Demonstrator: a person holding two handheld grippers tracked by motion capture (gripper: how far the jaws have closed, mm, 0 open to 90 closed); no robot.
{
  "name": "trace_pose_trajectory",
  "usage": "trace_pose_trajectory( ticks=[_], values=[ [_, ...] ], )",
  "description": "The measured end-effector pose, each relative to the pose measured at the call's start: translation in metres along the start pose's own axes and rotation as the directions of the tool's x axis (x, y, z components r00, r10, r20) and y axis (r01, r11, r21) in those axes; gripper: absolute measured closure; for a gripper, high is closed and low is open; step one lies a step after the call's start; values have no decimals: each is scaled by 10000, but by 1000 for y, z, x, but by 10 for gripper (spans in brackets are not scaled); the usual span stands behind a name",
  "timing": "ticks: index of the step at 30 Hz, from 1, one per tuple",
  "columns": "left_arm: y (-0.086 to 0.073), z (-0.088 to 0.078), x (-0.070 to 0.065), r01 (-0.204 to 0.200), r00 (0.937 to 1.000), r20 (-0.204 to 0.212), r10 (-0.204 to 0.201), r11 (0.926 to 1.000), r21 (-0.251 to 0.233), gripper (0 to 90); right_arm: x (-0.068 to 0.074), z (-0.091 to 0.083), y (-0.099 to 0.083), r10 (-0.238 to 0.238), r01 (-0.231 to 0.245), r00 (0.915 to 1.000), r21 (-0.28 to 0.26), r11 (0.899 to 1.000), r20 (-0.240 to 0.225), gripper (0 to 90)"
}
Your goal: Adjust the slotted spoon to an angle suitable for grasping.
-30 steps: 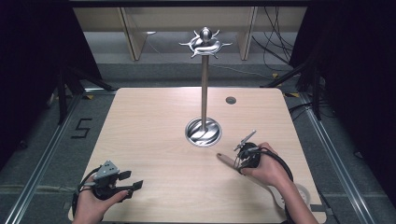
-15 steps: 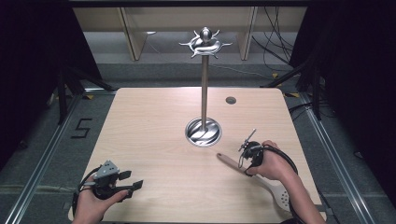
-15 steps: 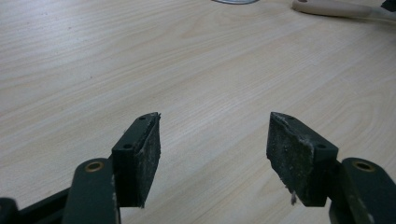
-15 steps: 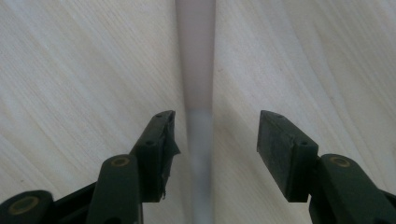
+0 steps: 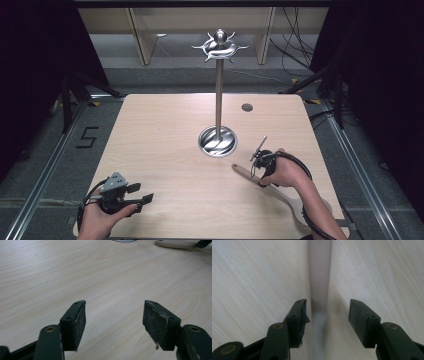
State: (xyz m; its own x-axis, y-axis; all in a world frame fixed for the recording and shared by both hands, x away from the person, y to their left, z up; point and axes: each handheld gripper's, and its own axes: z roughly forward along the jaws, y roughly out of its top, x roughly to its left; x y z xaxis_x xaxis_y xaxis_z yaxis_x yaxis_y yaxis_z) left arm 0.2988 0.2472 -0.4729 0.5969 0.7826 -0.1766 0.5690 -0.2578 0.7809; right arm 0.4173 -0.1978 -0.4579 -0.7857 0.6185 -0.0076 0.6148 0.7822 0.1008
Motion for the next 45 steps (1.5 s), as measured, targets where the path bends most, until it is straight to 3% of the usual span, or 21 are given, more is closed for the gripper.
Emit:
trace_pose_trajectory(
  ticks=[2, 4, 9, 12, 13, 14, 15, 17, 18, 19, 20, 21, 22, 23, 25, 28, 31, 37, 40, 41, 45],
  values=[
    [0, -1, 1, -205, 9998, 28, 204, 9997, 112, 347, -1, 3, 4, -227, 227, 9997, -6, 9997, -17, 514],
    [0, -1, 1, -192, 9998, 32, 192, 9998, 108, 347, 1, 3, 6, -101, 102, 9999, 162, 9998, -87, 519],
    [0, 0, 0, 7, 10000, 13, -7, 10000, 76, 347, 1, 6, 14, -450, 450, 9990, -10, 9990, -9, 532],
    [0, 0, 0, -140, 9999, 49, 140, 9999, 95, 346, 3, 6, 17, -396, 396, 9992, -40, 9992, -23, 535],
    [0, 0, -1, -2, 10000, 53, 2, 10000, -11, 347, 1, 6, 19, -776, 776, 9970, -119, 9969, 0, 536],
    [0, 0, -1, 6, 10000, 65, -6, 10000, -15, 347, 2, 7, 21, -688, 688, 9976, -134, 9975, 6, 540],
    [0, -1, 1, -266, 9996, 47, 265, 9994, 206, 347, 3, 7, 22, -602, 602, 9982, 10, 9982, -1, 543],
    [0, -1, 2, -213, 9998, 32, 213, 9996, 182, 347, 4, 9, 24, -640, 640, 9979, 77, 9979, 39, 552],
    [-1, 0, 0, -28, 10000, 25, 28, 10000, 87, 346, 4, 10, 25, -770, 770, 9970, 32, 9970, 41, 557],
    [-1, -1, 2, -234, 9997, 6, 234, 9995, 191, 346, 4, 12, 25, -833, 833, 9965, 35, 9965, -23, 572],
    [-1, -1, 2, -234, 9997, 6, 234, 9995, 191, 346, 4, 12, 25, -833, 833, 9965, 35, 9965, -23, 572],
    [0, 0, 0, -124, 9999, 54, 123, 9998, 141, 347, 3, 14, 27, -1137, 1137, 9935, -46, 9935, 61, 587],
    [0, 0, 0, -124, 9999, 54, 123, 9998, 141, 347, 5, 14, 27, -885, 885, 9961, 36, 9961, 47, 592],
    [0, 0, 0, -15, 10000, 69, 14, 10000, 47, 347, 5, 14, 27, -885, 885, 9961, 36, 9961, 47, 592],
    [0, -1, 1, -232, 9997, 36, 231, 9996, 185, 346, 4, 15, 28, -910, 910, 9959, 61, 9958, -10, 602],
    [-1, 0, 0, 16, 10000, -15, -16, 10000, 31, 347, 5, 17, 28, -887, 886, 9960, 82, 9960, 54, 622],
    [0, -1, 2, -215, 9998, 20, 214, 9996, 209, 347, 3, 18, 29, -1139, 1139, 9935, 114, 9934, -50, 635],
    [0, -1, 1, -201, 9998, 7, 200, 9996, 196, 347, 3, 18, 30, -1172, 1176, 9929, 205, 9929, -176, 702],
    [-1, 0, 0, -15, 10000, 5, 15, 10000, 40, 347, 3, 18, 29, -1181, 1181, 9930, 160, 9929, -23, 707],
    [-1, 0, 0, -12, 10000, 6, 12, 10000, 33, 347, 4, 18, 28, -1094, 1096, 9938, 61, 9940, -193, 709],
    [0, -1, 2, -221, 9997, 54, 220, 9996, 201, 347, 5, 16, 21, -861, 850, 9959, -397, 9956, -281, 714]
  ],
)
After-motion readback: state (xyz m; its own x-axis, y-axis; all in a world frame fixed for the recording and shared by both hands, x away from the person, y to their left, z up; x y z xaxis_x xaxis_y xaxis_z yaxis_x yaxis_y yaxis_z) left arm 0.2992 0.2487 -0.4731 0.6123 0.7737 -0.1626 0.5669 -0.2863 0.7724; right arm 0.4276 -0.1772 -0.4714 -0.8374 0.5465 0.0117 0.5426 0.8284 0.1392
